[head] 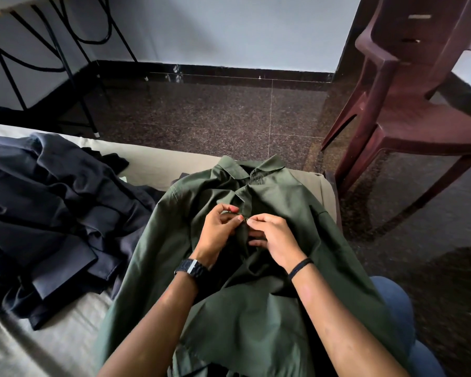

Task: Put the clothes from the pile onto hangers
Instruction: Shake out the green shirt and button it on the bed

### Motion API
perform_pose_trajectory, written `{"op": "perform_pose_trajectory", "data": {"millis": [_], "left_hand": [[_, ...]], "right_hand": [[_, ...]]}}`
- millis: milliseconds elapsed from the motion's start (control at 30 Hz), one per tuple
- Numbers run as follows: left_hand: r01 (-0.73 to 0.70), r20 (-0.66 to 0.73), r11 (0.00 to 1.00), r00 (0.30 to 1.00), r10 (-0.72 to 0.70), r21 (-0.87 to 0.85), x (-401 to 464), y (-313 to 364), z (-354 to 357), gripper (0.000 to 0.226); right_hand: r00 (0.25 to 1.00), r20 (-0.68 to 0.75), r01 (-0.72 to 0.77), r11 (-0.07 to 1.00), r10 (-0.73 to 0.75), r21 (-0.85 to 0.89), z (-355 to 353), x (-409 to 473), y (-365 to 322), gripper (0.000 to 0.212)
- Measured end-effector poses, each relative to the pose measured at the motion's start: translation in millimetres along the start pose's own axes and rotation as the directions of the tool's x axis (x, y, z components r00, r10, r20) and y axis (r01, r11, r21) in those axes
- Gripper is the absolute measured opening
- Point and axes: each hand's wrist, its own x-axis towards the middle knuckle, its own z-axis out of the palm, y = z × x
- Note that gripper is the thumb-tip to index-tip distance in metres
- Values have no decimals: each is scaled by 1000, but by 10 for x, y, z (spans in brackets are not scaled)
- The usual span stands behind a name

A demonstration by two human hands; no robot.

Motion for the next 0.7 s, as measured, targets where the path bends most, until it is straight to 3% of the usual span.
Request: {"op": "perform_pose_trajectory", "data": {"millis": [67,133,267,467,700], "left_hand": [[13,52,992,998,-20,123,66,15,-28,17],[-3,102,968,995,-23,249,133,14,-75,17],[-62,119,910,993,14,411,151,-15,-154,26],[-175,15,784,978,207,595,-227,-100,-165,21],[-173,74,628,981,180,759,-444,-412,-178,21]], "right_hand": [[979,-164,76,966,-119,-249,14,80,70,6],[931,-234,143,871,-279,-469,53,74,103,14],[946,-95,198,788,-309,-583,148,-94,212,20],[939,121,264,452,-321,-852,61,-211,521,39],[919,134,260,313,-372,-914,102,-217,633,36]]}}
